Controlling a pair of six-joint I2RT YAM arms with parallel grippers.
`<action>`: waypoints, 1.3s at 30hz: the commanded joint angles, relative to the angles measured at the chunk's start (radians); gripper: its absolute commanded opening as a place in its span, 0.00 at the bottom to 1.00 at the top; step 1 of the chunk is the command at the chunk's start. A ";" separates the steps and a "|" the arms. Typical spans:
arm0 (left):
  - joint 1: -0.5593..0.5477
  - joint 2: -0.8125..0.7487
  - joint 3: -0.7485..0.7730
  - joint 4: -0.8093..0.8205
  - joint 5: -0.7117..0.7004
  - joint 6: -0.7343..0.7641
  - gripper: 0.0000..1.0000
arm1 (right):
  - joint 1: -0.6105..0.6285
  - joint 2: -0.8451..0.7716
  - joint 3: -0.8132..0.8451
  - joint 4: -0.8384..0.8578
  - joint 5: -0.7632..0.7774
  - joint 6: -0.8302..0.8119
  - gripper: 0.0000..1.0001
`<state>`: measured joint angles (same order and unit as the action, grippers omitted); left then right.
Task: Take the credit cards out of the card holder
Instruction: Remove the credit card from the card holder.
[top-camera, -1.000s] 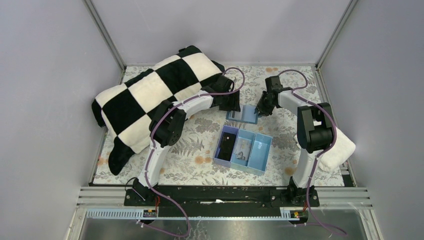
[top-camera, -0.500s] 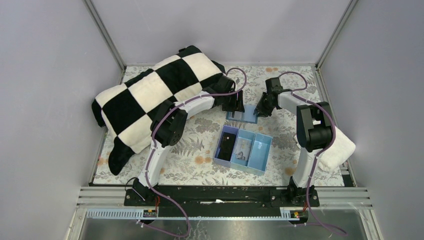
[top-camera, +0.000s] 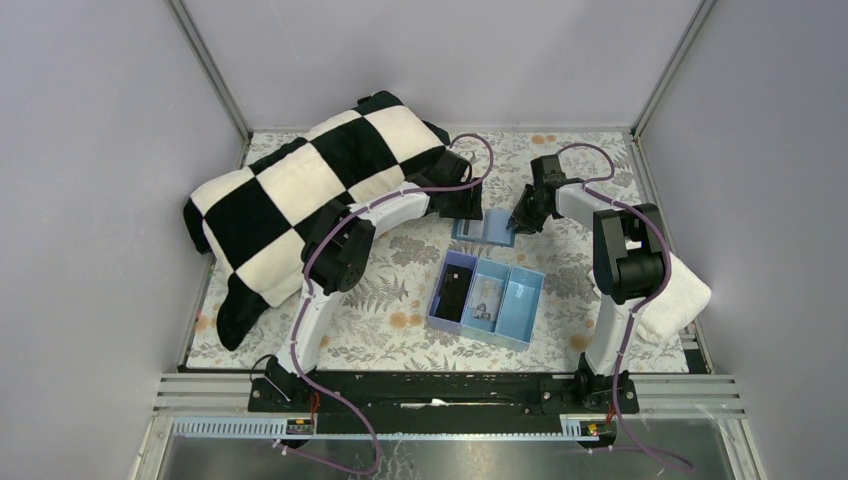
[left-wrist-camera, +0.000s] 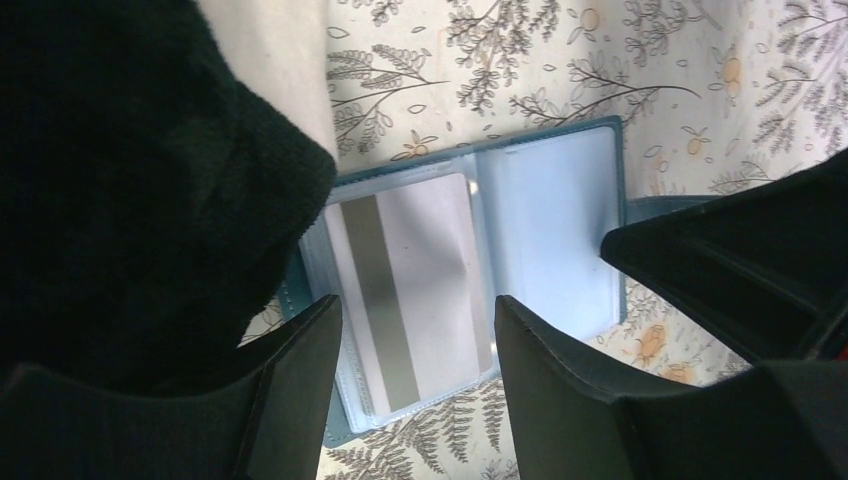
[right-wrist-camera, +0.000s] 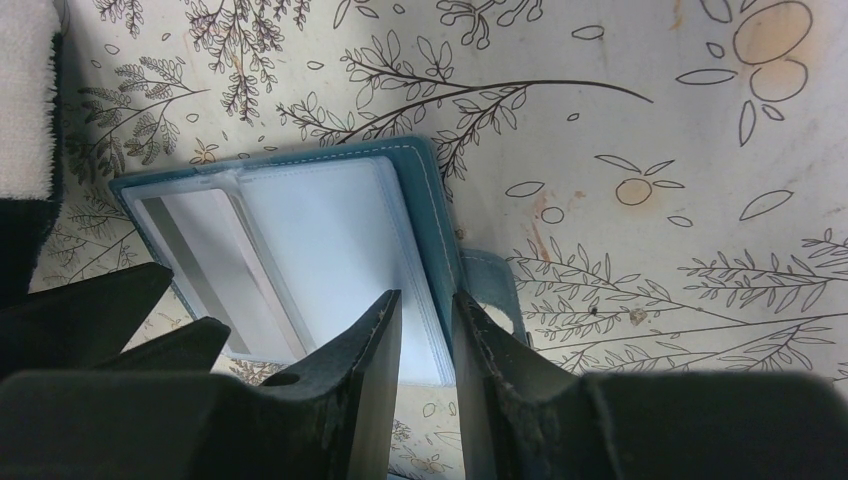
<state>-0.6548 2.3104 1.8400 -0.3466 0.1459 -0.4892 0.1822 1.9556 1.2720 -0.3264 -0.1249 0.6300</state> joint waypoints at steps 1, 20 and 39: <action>0.002 -0.031 0.001 -0.007 -0.068 0.027 0.62 | 0.003 0.031 -0.021 -0.010 -0.002 0.001 0.33; 0.018 0.003 -0.020 0.085 0.204 -0.075 0.57 | 0.003 0.042 -0.022 -0.008 -0.004 0.010 0.33; 0.035 -0.072 -0.020 0.086 0.139 -0.095 0.62 | 0.003 0.044 -0.019 -0.010 -0.012 0.011 0.33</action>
<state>-0.6231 2.3123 1.7802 -0.1875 0.4423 -0.6510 0.1818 1.9572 1.2720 -0.3264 -0.1257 0.6376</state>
